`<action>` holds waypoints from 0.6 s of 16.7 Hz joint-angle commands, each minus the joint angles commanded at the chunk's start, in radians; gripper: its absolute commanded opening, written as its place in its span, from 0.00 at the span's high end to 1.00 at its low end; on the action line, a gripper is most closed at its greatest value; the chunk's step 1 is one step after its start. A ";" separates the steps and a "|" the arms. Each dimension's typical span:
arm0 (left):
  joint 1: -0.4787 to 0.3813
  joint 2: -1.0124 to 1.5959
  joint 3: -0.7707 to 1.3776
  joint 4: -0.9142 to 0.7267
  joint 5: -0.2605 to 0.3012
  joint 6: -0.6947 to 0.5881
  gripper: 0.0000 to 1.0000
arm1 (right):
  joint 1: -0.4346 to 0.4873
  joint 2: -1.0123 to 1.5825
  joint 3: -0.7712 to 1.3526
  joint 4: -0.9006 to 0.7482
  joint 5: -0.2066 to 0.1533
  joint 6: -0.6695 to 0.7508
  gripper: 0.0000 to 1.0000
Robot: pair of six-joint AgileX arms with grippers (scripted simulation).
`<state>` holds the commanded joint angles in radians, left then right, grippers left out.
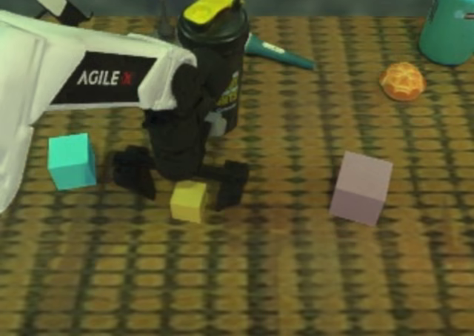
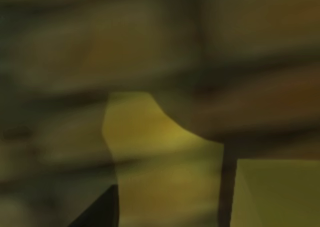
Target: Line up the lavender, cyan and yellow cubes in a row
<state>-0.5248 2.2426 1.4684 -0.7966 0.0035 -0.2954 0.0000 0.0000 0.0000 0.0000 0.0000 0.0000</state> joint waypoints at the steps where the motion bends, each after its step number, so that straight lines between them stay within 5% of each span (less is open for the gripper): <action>1: 0.000 0.000 0.000 0.000 0.000 0.000 0.00 | 0.000 0.000 0.000 0.000 0.000 0.000 0.00; 10: 0.000 0.000 0.000 0.000 0.000 0.000 0.68 | 0.000 0.000 0.000 0.000 0.000 0.000 0.00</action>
<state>-0.5248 2.2426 1.4684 -0.7966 0.0035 -0.2954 0.0000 0.0000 0.0000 0.0000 0.0000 0.0000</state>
